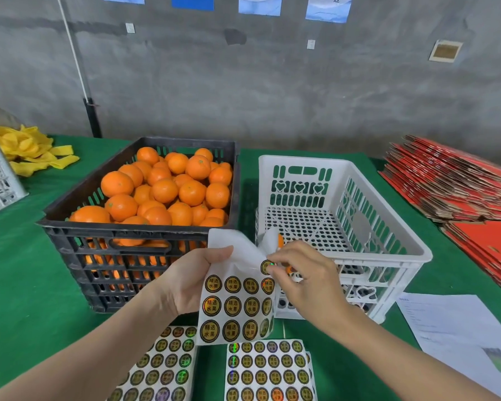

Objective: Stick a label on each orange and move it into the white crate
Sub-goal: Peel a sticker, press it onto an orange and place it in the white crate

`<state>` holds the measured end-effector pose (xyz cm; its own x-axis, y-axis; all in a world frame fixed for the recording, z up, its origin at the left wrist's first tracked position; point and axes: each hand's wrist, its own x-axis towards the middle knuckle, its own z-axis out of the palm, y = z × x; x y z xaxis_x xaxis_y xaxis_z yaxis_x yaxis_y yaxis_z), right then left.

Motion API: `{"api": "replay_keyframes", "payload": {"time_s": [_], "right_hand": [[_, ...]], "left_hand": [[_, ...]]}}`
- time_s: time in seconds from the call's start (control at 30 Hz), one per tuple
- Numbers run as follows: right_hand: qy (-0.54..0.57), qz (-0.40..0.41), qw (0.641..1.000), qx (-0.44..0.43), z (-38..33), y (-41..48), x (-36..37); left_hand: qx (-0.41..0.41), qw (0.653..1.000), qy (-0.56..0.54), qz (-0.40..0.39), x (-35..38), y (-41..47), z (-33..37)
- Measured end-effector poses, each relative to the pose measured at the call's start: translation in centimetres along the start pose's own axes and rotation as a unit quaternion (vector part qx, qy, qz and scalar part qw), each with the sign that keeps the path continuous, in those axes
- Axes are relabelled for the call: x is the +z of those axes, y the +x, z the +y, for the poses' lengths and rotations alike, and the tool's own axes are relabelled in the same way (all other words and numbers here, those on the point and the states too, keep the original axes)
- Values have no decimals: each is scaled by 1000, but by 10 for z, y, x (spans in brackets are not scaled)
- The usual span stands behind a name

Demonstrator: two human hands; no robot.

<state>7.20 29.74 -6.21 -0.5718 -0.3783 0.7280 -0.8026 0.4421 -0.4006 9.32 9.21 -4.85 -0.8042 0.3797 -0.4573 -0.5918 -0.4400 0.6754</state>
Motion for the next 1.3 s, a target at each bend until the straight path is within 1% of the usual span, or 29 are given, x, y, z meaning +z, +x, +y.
{"api": "replay_keyframes", "payload": {"time_s": [0.07,0.1,0.17,0.27,0.33,0.37,0.4,0.47,0.5,0.57,0.6,0.63,0.7,0.73,0.77,0.8,0.83,0.87,0.9,0.93,0.97,1.03,1.07,1.1,1.13,1.17,1.23,1.27,1.3], "right_hand": [[24,-34,998,44,2,0,0],[33,-37,998,48,3,0,0],[27,-11,999,20,3,-1,-1],[-24,29,998,-57,1,-4,-2],[-26,33,997,-68,0,-6,-2],[2,32,999,-42,-2,-6,-3],[54,33,998,3,-3,-4,-5],[157,29,982,105,-6,6,-14],[181,4,973,142,-5,13,-19],[189,-107,957,194,-2,28,-27],[184,-161,947,209,-1,32,-27],[180,-196,940,214,1,33,-25],[169,-223,935,216,2,32,-19],[162,-230,934,220,3,28,-14],[156,-241,931,225,5,24,-10],[150,-256,927,230,7,18,-6],[142,-272,923,233,11,10,-1],[132,-287,919,234,15,2,5],[119,-301,917,234,18,-6,12],[106,-313,915,233,22,-14,17],[94,-322,913,231,26,-20,22],[58,-333,915,221,34,-27,34],[32,-338,916,213,38,-28,37],[10,-343,917,206,42,-29,41],[-7,-346,917,199,45,-30,44],[-22,-348,918,192,48,-31,46],[-39,-353,920,165,50,-34,48],[-43,-351,923,149,51,-35,48],[-43,-344,928,135,51,-35,47]], "left_hand": [[11,1000,0,-11,-1,-1,0],[14,1000,0,-13,-1,-2,0],[20,1000,7,-5,0,-1,-2],[29,999,6,14,0,3,-3],[27,999,8,29,1,4,-2],[22,999,16,32,0,5,-3],[16,999,31,29,0,5,-3],[4,998,63,23,-1,3,-3],[-1,997,74,20,-1,2,-4],[-7,995,102,18,2,-1,-6],[-9,992,122,17,3,-2,-9],[-12,990,138,12,3,-3,-12],[-29,983,181,-4,-2,-5,-16],[-43,973,223,-33,-5,-8,-13],[-59,952,291,-71,-9,-11,-7],[-64,921,374,-86,-13,-14,4],[-62,883,458,-77,-21,-12,17],[-63,854,515,-29,-32,-6,31],[-63,827,556,58,-44,1,47],[-55,791,592,145,-56,9,61],[-36,745,632,209,-68,15,77],[25,644,711,281,-89,18,109],[44,586,744,318,-98,17,123],[51,541,763,350,-107,16,135],[40,519,772,366,-115,16,145],[5,521,774,360,-119,18,152],[-77,547,763,337,-124,17,154],[-87,550,760,334,-126,18,153],[-80,548,762,336,-128,17,153]]}}
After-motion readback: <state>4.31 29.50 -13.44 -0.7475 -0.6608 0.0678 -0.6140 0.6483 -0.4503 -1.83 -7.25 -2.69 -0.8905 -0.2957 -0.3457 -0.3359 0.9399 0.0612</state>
